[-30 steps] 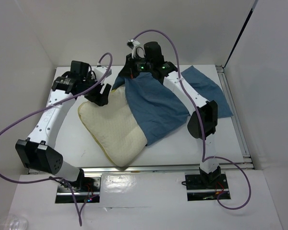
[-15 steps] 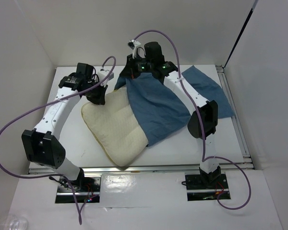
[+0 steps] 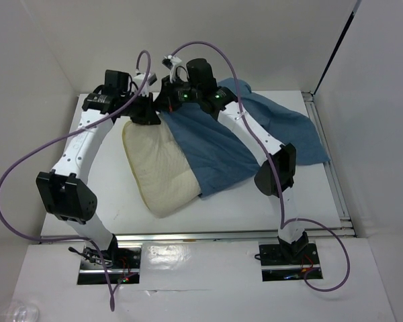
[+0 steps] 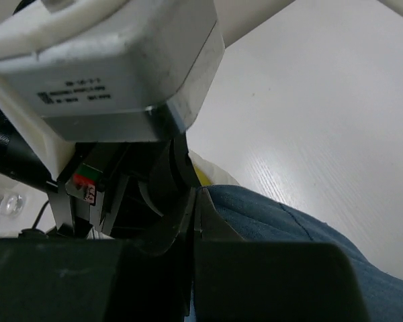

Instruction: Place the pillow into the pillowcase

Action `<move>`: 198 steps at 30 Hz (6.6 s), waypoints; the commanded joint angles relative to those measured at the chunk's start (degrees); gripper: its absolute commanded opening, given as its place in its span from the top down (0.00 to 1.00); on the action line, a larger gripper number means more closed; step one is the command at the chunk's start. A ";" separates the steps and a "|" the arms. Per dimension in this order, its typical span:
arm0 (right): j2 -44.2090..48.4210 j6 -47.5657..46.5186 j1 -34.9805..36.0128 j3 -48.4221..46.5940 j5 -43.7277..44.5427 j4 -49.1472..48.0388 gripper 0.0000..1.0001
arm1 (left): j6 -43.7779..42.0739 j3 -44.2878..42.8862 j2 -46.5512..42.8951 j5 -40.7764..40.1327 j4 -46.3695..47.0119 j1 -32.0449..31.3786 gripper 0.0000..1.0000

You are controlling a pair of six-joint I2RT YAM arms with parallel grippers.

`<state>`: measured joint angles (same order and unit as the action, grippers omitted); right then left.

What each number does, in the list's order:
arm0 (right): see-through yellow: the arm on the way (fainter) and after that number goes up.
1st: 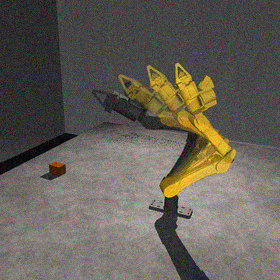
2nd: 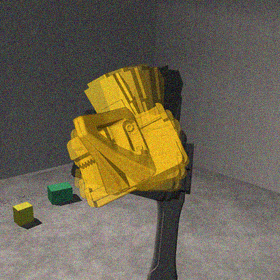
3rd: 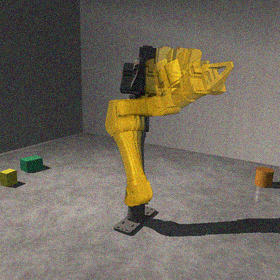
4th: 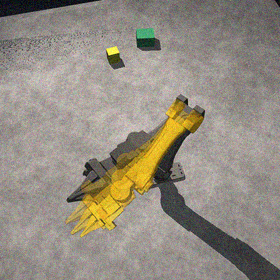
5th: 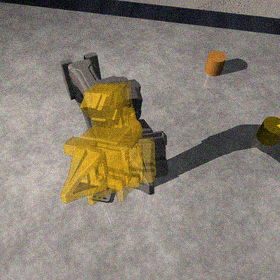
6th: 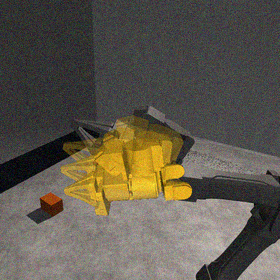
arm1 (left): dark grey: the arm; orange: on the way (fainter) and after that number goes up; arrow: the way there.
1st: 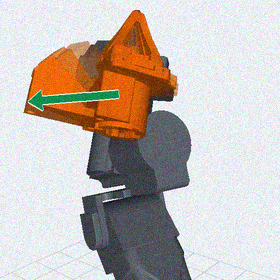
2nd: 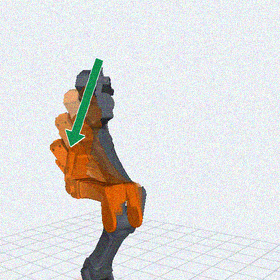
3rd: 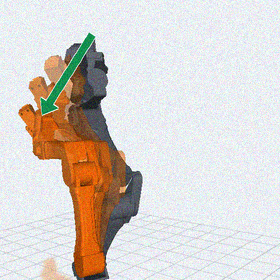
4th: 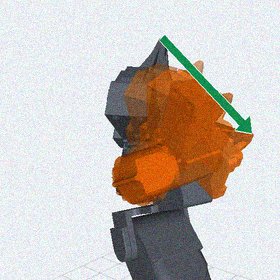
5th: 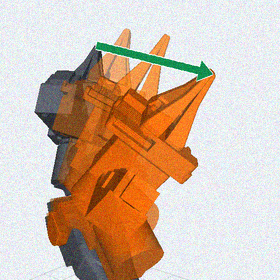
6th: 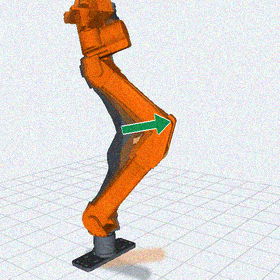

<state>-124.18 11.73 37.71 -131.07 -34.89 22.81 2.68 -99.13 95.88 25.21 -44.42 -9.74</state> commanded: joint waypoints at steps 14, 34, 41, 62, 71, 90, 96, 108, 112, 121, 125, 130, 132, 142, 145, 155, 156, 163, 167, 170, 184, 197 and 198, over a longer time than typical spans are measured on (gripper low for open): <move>0.78 4.28 5.18 -0.95 -7.82 -6.20 0.83 | 12.79 14.04 -2.89 8.28 23.50 0.33 1.00; 13.70 -9.96 -3.61 13.28 4.82 8.47 0.41 | 9.11 5.70 18.56 -4.56 25.09 16.06 0.47; 19.85 -14.97 -6.77 26.46 11.25 11.03 0.41 | -8.08 11.85 3.46 0.62 16.50 13.87 0.00; 19.94 -17.70 -7.83 30.78 11.16 7.34 0.41 | -20.70 31.09 -23.52 -0.89 2.21 -12.13 0.00; 23.19 -19.02 -5.99 35.08 11.96 6.81 0.41 | -32.38 50.66 -31.53 -16.41 18.56 -18.90 0.00; 23.73 -20.08 -5.46 37.46 12.48 7.34 0.39 | -32.30 50.37 -34.79 -13.27 20.09 -27.96 0.00; 23.72 -20.08 -5.46 36.93 11.96 7.34 0.39 | -29.22 50.87 -32.25 -15.81 17.44 -32.36 0.00; 25.30 -19.55 -5.46 38.52 11.43 7.34 0.39 | -28.60 61.77 -26.80 -39.96 37.29 -36.22 0.00; 25.30 -19.55 -5.46 38.52 11.43 7.34 0.39 | -30.88 65.64 -21.27 -47.78 45.19 -38.51 0.00; 25.30 -19.55 -5.46 38.52 11.43 7.34 0.39 | -30.36 66.53 -5.98 -51.67 52.86 -41.50 0.17; 25.83 -19.55 -5.46 39.04 11.43 7.34 0.39 | -28.26 63.37 -3.50 -52.18 51.10 -41.50 1.00; 26.97 -19.55 -5.46 40.19 12.48 7.34 0.41 | -23.36 55.65 -10.86 -40.88 38.16 -36.51 1.00; 27.50 -19.55 -5.46 40.71 12.48 7.34 0.41 | -21.06 46.72 -11.68 -33.52 32.41 -31.68 1.00; 35.40 -15.07 -6.07 46.07 16.79 -0.82 0.41 | -6.20 5.73 -2.46 -7.93 7.00 -13.74 1.00; 37.78 -14.54 -6.07 47.39 18.45 -3.47 0.42 | -2.42 -3.22 1.84 -3.69 3.22 -9.78 1.00; 35.60 -11.73 -4.14 47.39 33.04 -10.32 0.40 | 0.05 -16.88 6.52 5.37 -1.98 -7.14 1.00; 34.72 -11.73 -4.14 47.39 34.79 -11.20 0.38 | 0.05 -16.88 6.52 5.90 -1.98 -7.14 1.00; 25.75 -13.31 -4.14 43.10 38.23 -15.16 0.37 | 0.66 -17.41 3.36 7.22 -4.61 -6.09 1.00; 21.62 -13.31 -5.80 39.23 36.13 -15.16 0.76 | 0.66 -15.75 0.99 7.22 -4.62 -6.08 1.00; 20.30 -13.31 -5.81 35.54 32.53 -13.59 1.00 | 0.66 -12.33 0.19 6.60 -3.13 -6.08 1.00; 18.63 -11.99 4.91 12.00 4.07 2.40 1.00 | 6.72 -5.11 3.26 4.93 10.40 -6.61 1.00; 18.18 -11.99 6.41 2.21 -15.11 13.75 1.00 | 16.74 -10.20 5.11 0.01 19.73 1.56 1.00; 18.18 -11.99 6.41 3.00 -15.12 12.97 1.00 | 18.14 -10.20 5.63 0.53 19.73 1.56 1.00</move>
<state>-108.99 -1.54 40.29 -124.09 -35.59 37.91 15.68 -105.95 99.81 26.65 -35.94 -9.32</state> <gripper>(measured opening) 0.026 0.114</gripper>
